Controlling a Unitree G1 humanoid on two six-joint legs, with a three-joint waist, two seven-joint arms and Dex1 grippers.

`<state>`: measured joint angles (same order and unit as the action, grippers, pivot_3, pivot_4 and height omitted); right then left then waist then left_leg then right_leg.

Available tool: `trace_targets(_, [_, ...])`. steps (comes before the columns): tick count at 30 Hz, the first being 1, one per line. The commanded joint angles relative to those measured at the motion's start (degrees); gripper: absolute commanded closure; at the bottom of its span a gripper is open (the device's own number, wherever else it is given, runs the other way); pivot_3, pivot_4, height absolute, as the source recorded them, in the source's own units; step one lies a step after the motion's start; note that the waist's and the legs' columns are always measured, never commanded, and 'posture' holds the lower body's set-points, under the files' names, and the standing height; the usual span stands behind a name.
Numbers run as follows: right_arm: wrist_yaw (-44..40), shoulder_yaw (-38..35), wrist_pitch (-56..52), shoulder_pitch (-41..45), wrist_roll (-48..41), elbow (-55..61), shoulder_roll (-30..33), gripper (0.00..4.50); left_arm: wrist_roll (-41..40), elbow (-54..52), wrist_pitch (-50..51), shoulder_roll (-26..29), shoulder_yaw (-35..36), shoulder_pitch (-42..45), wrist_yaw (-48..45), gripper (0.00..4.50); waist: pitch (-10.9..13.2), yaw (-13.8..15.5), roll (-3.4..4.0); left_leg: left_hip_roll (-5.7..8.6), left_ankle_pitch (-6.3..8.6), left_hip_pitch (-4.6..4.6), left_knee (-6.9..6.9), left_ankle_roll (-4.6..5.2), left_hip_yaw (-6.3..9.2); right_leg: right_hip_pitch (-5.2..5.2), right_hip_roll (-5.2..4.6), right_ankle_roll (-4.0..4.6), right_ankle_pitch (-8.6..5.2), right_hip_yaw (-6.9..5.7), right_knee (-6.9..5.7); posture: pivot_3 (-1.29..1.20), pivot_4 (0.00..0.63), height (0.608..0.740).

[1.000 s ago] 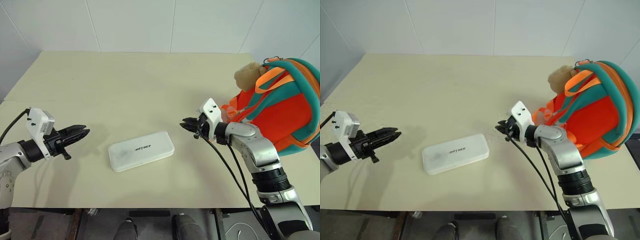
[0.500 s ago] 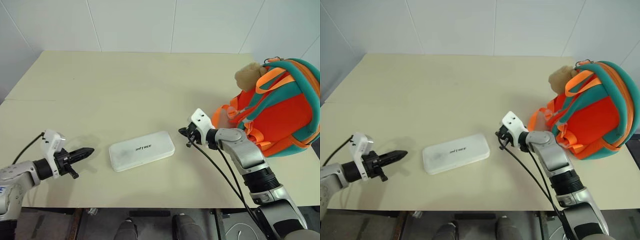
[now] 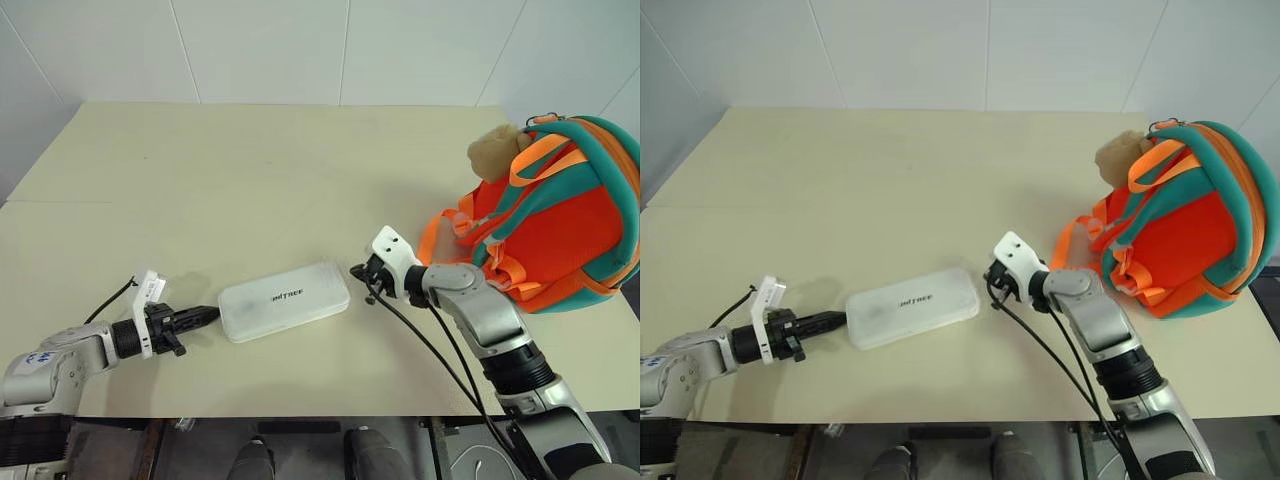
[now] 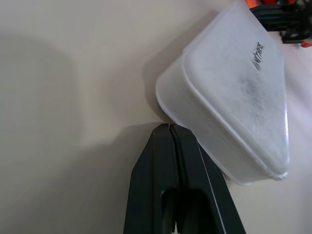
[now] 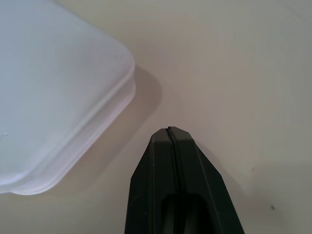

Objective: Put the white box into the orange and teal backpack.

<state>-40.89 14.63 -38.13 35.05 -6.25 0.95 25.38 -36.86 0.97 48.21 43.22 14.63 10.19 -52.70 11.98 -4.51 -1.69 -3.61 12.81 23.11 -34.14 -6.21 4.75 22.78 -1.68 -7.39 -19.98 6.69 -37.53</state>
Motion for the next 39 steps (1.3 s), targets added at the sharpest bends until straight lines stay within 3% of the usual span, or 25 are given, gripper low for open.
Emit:
trace_targets(1, [0.1, -0.5, -1.1, -0.3, -0.1, 3.7, 0.5, 4.50, -0.8, -0.4, 0.0, -0.2, -0.9, 1.1, -1.7, 4.48, 0.0, 0.0, 0.00, 0.00, 0.00, 0.00, -0.01, 0.00, 0.01, 0.00, 0.00, 0.00, 0.00, 0.00, -0.01, 0.00, 0.150, 0.740])
trace_targets(14, [-4.4, 0.7, -5.6, -1.3, -3.0, 10.5, 2.0, 4.50, 0.1, -0.7, -0.7, -0.1, -2.8, 4.6, -2.5, 4.48, 0.0, 0.6, -0.01, 0.00, 0.00, 0.00, -0.04, 0.00, 0.00, 0.00, 0.00, 0.00, 0.00, 0.00, -0.01, 0.00, 0.150, 0.740])
trace_targets(22, [-11.0, 2.5, -8.3, -3.4, -5.2, 16.0, 8.4, 4.50, 0.5, -2.3, -0.5, 1.9, -3.8, 5.0, -3.8, 4.48, 0.0, 1.3, -0.01, 0.00, 0.00, 0.00, -0.03, 0.00, 0.00, 0.00, 0.00, 0.00, 0.00, 0.00, 0.03, 0.00, 0.150, 0.740])
trace_targets(39, [-15.4, 1.5, -13.2, -6.8, -9.1, 23.1, 16.8, 4.50, 1.0, -4.4, 0.8, 3.4, -6.8, 4.4, -4.3, 4.48, 0.0, 1.4, -0.01, 0.00, 0.01, 0.01, -0.04, 0.00, 0.00, -0.02, 0.01, 0.00, 0.00, 0.00, 0.09, 0.00, 0.150, 0.740])
